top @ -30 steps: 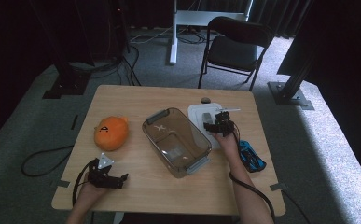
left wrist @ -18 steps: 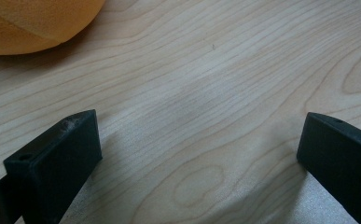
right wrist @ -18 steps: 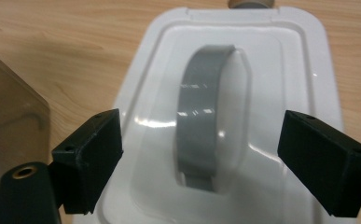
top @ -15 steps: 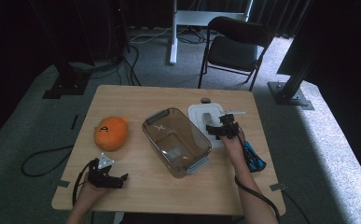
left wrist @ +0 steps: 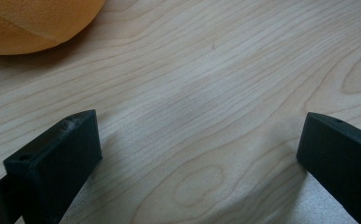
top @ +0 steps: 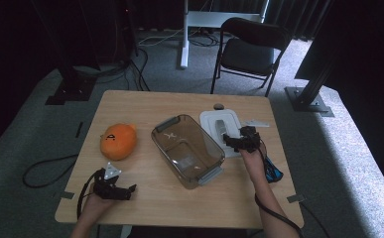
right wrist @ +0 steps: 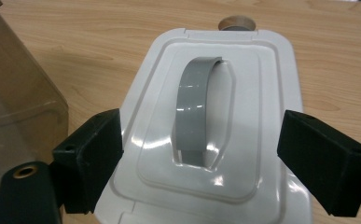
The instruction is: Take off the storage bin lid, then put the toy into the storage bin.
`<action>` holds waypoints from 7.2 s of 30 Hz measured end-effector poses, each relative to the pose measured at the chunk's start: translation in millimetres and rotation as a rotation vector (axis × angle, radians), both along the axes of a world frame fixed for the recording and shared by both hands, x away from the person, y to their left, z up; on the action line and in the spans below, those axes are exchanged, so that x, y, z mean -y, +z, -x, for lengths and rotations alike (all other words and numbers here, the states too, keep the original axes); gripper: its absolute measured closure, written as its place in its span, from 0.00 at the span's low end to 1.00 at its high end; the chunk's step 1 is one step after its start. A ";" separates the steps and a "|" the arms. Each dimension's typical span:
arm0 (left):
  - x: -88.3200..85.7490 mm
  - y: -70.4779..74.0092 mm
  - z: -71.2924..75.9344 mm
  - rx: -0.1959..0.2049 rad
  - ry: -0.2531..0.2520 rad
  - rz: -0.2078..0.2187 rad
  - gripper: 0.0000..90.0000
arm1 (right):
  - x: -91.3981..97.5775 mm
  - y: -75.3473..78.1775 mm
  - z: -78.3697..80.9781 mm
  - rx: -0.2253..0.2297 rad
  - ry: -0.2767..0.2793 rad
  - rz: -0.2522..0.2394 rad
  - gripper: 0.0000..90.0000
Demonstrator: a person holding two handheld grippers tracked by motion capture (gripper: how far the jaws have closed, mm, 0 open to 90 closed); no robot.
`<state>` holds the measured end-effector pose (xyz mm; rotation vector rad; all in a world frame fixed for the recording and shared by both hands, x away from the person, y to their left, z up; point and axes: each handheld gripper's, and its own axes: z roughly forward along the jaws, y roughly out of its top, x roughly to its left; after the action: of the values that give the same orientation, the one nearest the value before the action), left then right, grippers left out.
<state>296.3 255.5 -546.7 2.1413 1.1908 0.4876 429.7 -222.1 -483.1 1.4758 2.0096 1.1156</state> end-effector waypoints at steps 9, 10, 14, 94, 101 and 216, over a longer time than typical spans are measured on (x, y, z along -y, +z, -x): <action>0.0 0.0 0.0 0.000 0.000 0.001 0.00 | 5.9 -0.3 19.6 0.010 0.019 -0.014 0.15; 0.0 0.0 0.0 0.000 0.000 0.000 0.00 | 7.0 -1.6 22.3 0.009 0.018 -0.008 0.15; 0.1 0.0 0.0 0.000 0.000 0.001 0.00 | 11.7 -6.3 30.3 0.003 0.019 -0.014 0.15; -0.4 0.0 -0.2 0.000 -0.014 -0.001 0.00 | 38.2 -66.9 139.6 -0.038 0.281 0.163 0.14; -0.3 0.0 -0.2 0.000 -0.014 -0.001 0.00 | 38.2 -66.9 139.8 -0.038 0.278 0.163 0.14; -37.0 59.9 -104.0 -0.019 0.232 0.096 0.09 | 38.5 -66.8 140.2 -0.040 0.270 0.165 0.14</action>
<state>400.3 292.6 -486.8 1.9410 1.4528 0.5009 289.5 -260.6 -550.0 1.1794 2.3197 0.9984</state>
